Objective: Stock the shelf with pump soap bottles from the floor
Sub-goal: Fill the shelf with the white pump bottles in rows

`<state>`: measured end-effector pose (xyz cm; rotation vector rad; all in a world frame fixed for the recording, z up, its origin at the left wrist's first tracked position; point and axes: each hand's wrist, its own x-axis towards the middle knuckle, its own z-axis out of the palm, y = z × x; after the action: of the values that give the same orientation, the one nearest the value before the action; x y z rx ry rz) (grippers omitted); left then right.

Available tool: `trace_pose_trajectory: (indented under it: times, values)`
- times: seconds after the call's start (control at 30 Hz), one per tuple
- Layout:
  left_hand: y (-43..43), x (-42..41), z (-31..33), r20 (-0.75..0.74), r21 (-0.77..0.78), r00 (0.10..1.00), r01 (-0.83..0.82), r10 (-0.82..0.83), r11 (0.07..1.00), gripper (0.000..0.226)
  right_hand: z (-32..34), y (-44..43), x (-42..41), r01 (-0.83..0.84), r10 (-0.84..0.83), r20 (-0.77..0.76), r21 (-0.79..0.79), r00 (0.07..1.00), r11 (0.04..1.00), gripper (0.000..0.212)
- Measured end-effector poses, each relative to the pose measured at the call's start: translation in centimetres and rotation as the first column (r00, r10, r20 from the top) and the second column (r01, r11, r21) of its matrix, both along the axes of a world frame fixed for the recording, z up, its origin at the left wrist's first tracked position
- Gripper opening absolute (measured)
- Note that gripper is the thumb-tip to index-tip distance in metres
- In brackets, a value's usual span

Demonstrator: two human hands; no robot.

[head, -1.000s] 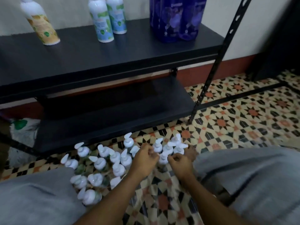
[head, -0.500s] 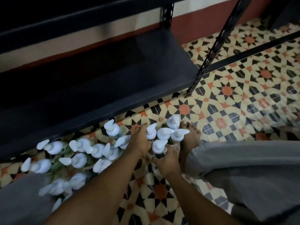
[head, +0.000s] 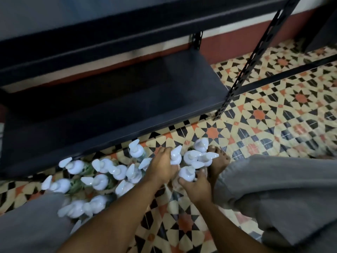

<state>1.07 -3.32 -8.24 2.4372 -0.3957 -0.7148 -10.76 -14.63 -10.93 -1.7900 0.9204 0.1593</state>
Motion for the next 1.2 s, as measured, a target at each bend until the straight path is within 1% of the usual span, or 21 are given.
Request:
trace_pose_trajectory:
  times: [0.07, 0.13, 0.23, 0.3, 0.4, 0.47, 0.5, 0.57, 0.63, 0.7, 0.77, 0.8, 0.83, 0.9, 0.97, 1.07, 1.13, 1.2]
  values:
    - [0.8, 0.4, 3.4, 0.037, -0.042, 0.999, 0.013, -0.012, 0.999, 0.050, 2.1, -0.1, 0.0, -0.023, 0.022, 0.039, 0.033, 0.999, 0.999, 0.029]
    - [1.9, 0.8, 7.5, 0.101, -0.140, 0.995, -0.005, 0.020, 0.990, 0.047, 4.6, -0.1, 0.5, -0.056, 0.055, 0.100, 0.012, 0.993, 0.998, 0.032]
    - [4.2, 0.9, 14.4, 0.127, -0.275, 0.986, -0.073, 0.112, 0.959, 0.073, 9.2, 0.3, 2.1, -0.060, 0.055, 0.201, 0.018, 0.978, 0.998, 0.044]
    - [6.3, 0.9, 18.7, 0.126, -0.339, 0.973, -0.143, 0.195, 0.930, 0.076, 13.3, 1.0, 3.5, -0.092, 0.070, 0.279, 0.069, 0.958, 0.993, 0.037]
    - [10.1, 0.6, 24.5, 0.155, -0.440, 0.938, -0.216, 0.310, 0.872, 0.061, 19.3, 2.5, 5.4, -0.182, 0.103, 0.420, 0.153, 0.902, 0.971, 0.031]
    - [12.6, 0.2, 27.4, 0.165, -0.518, 0.892, -0.285, 0.421, 0.807, 0.048, 23.3, 4.0, 6.4, -0.257, 0.132, 0.482, 0.204, 0.866, 0.945, 0.029]
    - [13.6, -0.1, 28.7, 0.164, -0.555, 0.864, -0.318, 0.475, 0.769, 0.045, 25.1, 4.7, 6.7, -0.295, 0.148, 0.501, 0.229, 0.853, 0.928, 0.029]
    - [15.6, -0.9, 30.6, 0.139, -0.632, 0.811, -0.369, 0.568, 0.682, 0.039, 28.1, 6.2, 7.3, -0.376, 0.172, 0.529, 0.306, 0.831, 0.875, 0.042]
    - [17.5, -1.8, 31.3, 0.065, -0.711, 0.763, -0.417, 0.643, 0.566, 0.033, 30.2, 7.7, 7.7, -0.446, 0.196, 0.545, 0.375, 0.815, 0.812, 0.053]
    - [18.5, -2.5, 31.1, -0.105, -0.769, 0.716, -0.498, 0.690, 0.400, 0.028, 31.5, 8.6, 7.8, -0.488, 0.219, 0.546, 0.414, 0.808, 0.769, 0.055]
    - [19.4, -3.5, 31.0, -0.291, -0.796, 0.679, -0.563, 0.674, 0.223, 0.024, 32.4, 9.8, 7.6, -0.523, 0.247, 0.542, 0.443, 0.803, 0.728, 0.061]
    - [19.6, -3.8, 30.9, -0.358, -0.794, 0.667, -0.586, 0.653, 0.163, 0.023, 32.7, 10.3, 7.5, -0.536, 0.256, 0.542, 0.454, 0.800, 0.712, 0.063]
    - [19.7, -4.3, 31.0, -0.409, -0.789, 0.665, -0.601, 0.625, 0.123, 0.024, 33.1, 10.8, 7.3, -0.546, 0.261, 0.545, 0.465, 0.797, 0.697, 0.064]
    - [20.0, -5.0, 31.1, -0.475, -0.781, 0.676, -0.618, 0.563, 0.083, 0.029, 33.5, 11.6, 7.0, -0.570, 0.276, 0.552, 0.478, 0.787, 0.668, 0.061]
    - [20.4, -5.6, 31.2, -0.519, -0.769, 0.682, -0.635, 0.515, 0.066, 0.038, 33.7, 12.2, 6.9, -0.594, 0.291, 0.559, 0.493, 0.776, 0.636, 0.055]
    - [21.1, -5.8, 30.8, -0.571, -0.736, 0.662, -0.675, 0.486, 0.054, 0.050, 33.4, 12.9, 7.0, -0.570, 0.255, 0.536, 0.576, 0.805, 0.586, 0.044]
    - [21.4, -5.8, 30.6, -0.631, -0.712, 0.639, -0.702, 0.439, -0.002, 0.061, 33.1, 13.2, 7.1, -0.537, 0.215, 0.512, 0.643, 0.831, 0.546, 0.044]
    - [21.5, -5.8, 30.6, -0.679, -0.694, 0.629, -0.718, 0.377, -0.052, 0.065, 32.6, 13.4, 7.2, -0.530, 0.207, 0.502, 0.673, 0.840, 0.516, 0.051]
